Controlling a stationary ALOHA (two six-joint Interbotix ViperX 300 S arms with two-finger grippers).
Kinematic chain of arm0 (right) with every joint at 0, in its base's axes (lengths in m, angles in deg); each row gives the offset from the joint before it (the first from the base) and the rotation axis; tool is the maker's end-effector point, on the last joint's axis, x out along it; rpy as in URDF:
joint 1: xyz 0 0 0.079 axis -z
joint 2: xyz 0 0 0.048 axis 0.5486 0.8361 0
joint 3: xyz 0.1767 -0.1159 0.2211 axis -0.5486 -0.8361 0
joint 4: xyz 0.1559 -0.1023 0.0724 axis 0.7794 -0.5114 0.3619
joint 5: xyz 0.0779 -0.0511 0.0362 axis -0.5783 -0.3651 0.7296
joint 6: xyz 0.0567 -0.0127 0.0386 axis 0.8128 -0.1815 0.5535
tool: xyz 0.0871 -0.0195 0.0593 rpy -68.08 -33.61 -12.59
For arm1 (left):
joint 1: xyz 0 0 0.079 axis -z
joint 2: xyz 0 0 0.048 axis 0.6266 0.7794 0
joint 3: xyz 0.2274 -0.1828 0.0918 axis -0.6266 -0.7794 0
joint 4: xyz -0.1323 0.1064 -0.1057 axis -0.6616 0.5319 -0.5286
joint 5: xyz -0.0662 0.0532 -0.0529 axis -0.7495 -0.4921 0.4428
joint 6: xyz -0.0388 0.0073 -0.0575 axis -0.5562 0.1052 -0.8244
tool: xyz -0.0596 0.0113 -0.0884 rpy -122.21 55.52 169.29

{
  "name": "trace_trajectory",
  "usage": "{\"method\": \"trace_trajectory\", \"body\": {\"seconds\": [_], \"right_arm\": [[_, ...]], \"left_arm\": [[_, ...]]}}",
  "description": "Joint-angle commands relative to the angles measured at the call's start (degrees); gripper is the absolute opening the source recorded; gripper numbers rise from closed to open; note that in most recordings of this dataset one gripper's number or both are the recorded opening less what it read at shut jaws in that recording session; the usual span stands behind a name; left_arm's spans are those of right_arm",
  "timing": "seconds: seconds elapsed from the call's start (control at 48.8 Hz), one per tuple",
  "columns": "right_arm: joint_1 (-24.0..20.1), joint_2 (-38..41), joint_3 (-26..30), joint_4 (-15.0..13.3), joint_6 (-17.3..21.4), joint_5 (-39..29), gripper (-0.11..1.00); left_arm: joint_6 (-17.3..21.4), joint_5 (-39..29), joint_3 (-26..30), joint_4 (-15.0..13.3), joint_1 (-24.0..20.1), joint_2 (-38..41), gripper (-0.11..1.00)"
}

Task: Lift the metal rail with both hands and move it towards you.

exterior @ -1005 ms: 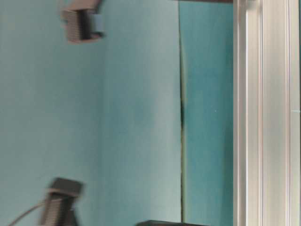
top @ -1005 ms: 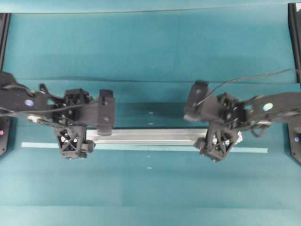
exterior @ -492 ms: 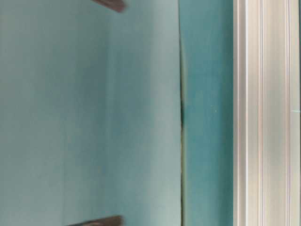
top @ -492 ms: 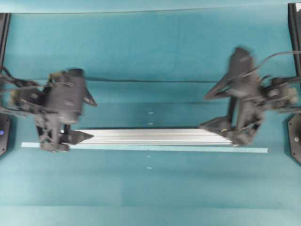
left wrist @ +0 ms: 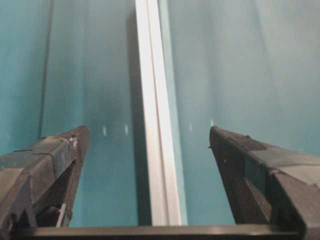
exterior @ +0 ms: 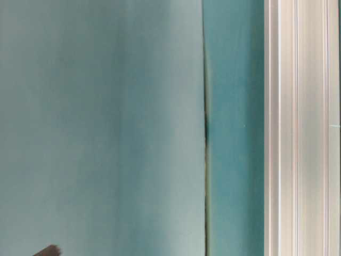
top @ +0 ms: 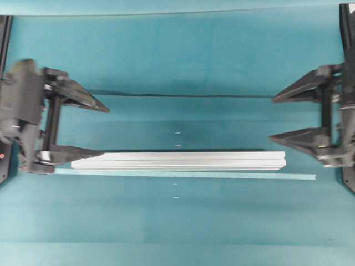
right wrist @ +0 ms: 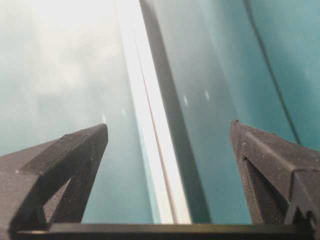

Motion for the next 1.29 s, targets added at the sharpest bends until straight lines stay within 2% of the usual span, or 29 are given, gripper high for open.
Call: {"method": "trace_trajectory", "body": {"seconds": [0.0,0.718,1.272], "right_arm": [[0.0,-2.29,0.18,-0.18,-0.18,0.62,0.99],[0.0,-12.04,-2.46,-0.18,-0.18,0.62,0.99],[0.0,-16.17,-5.98,-0.18,0.35,0.35,0.98]], "left_arm": [[-0.09,1.05,0.09,0.0,0.18,-1.85,0.96],[-0.18,5.1,-3.34,0.0,0.09,-16.96,0.92],[-0.18,4.83,-4.39,0.0,-0.18,-20.65,0.92]]}}
